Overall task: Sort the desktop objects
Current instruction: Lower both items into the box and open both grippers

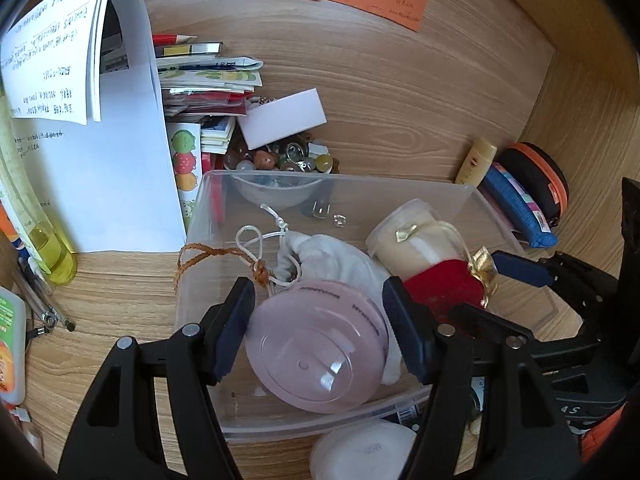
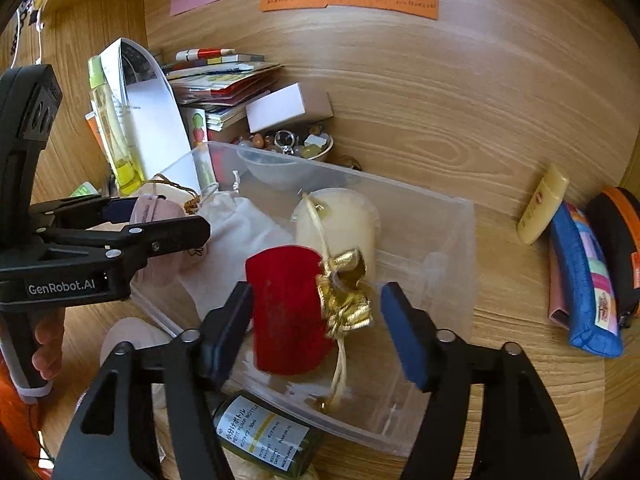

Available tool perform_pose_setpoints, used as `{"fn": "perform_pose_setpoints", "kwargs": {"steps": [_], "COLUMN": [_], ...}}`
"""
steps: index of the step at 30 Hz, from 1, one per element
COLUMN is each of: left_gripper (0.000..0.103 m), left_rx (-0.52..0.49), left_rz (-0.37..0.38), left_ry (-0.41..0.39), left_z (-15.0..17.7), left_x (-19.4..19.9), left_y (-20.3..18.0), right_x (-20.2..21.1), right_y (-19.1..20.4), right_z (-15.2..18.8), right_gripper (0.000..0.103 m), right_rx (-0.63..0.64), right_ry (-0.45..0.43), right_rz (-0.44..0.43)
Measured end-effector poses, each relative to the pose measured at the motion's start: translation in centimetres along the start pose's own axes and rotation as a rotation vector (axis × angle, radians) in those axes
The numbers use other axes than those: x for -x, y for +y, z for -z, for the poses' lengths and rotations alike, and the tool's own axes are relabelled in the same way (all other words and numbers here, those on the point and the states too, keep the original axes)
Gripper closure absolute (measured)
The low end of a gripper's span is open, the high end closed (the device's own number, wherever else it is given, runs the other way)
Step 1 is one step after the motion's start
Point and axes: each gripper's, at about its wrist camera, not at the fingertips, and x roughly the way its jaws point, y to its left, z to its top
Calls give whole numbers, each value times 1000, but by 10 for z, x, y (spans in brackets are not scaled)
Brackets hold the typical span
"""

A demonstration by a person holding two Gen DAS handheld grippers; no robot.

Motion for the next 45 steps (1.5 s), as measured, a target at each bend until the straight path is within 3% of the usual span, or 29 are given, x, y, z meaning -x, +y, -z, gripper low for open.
{"fn": "perform_pose_setpoints", "kwargs": {"steps": [12,16,21,30,39,45], "left_gripper": [30,29,18,9,9,9], "left_rx": [-1,21,35,31,54,32], "left_rz": [8,30,29,-62,-122,-159], "left_ry": [-8,-33,-103,-183,-97,-1], "left_z": [1,-2,-7,-6,26,46], "left_x": [1,12,38,88,84,64], "left_y": [-1,0,1,35,75,90], "right_x": [8,12,19,56,88,90], "right_y": [-2,-4,-19,-50,-29,-14], "right_z": [-1,-2,-6,-10,5,21], "right_gripper": [17,16,15,15,14,6], "right_rx": [2,-3,-71,-231,-185,-169], "right_ry": [-32,-51,-71,-132,-152,-125], "right_rz": [54,71,21,-4,34,51]}}
